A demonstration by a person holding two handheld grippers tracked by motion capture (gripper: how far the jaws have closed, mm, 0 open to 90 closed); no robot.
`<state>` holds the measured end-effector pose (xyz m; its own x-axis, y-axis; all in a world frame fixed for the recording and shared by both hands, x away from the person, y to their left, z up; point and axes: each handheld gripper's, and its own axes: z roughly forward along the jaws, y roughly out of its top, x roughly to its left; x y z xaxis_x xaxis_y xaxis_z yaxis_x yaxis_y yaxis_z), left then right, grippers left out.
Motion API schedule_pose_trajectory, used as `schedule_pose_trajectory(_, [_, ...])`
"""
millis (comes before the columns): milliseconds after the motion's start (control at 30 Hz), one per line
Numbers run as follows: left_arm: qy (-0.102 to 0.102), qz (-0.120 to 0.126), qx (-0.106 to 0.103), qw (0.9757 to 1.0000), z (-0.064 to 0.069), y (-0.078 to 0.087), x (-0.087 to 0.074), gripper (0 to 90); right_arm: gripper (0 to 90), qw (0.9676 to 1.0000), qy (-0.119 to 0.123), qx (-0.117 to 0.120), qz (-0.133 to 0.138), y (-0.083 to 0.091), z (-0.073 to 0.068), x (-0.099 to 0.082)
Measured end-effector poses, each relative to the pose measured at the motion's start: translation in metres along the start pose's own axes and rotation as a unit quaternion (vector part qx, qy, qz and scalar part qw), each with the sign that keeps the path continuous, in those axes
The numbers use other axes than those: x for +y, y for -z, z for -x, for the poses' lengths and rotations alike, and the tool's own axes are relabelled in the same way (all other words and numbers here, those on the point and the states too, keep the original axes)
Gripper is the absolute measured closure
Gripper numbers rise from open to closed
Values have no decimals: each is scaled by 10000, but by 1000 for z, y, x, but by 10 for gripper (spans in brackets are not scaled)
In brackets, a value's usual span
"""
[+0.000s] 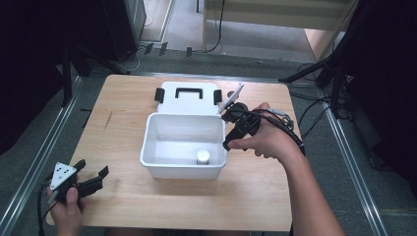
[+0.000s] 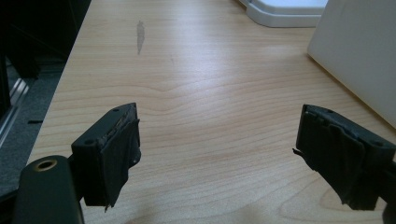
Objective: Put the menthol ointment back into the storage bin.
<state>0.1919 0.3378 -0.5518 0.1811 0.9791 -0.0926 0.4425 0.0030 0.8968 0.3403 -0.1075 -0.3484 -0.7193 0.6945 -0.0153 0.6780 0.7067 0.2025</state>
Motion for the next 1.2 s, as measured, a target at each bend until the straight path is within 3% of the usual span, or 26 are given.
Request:
schedule_pose_trajectory(300, [-13,-2,9,10000,0,0,0,148,337,9998,-182,-8,29,-1,17,-19])
schedule_pose_trajectory(567, [-22,1,14,10000,0,0,0,148,335,9993,-367,32,12,-13,31,-38])
schedule_pose_trajectory(767, [-25,-9,12,10000,0,0,0,148,252,9989,-458,-65,39,-25,37,-53])
schedule_pose_trajectory(967, [-29,-2,10,10000,0,0,0,148,152,9971,-709,-257,116,-37,44,-70])
schedule_pose_trajectory(1000, [-32,-7,11,10000,0,0,0,148,137,9957,-855,-288,193,-40,46,-76])
schedule_pose_trajectory(1200, [-40,-15,10,10000,0,0,0,148,65,9910,-1192,-345,507,-46,54,-93])
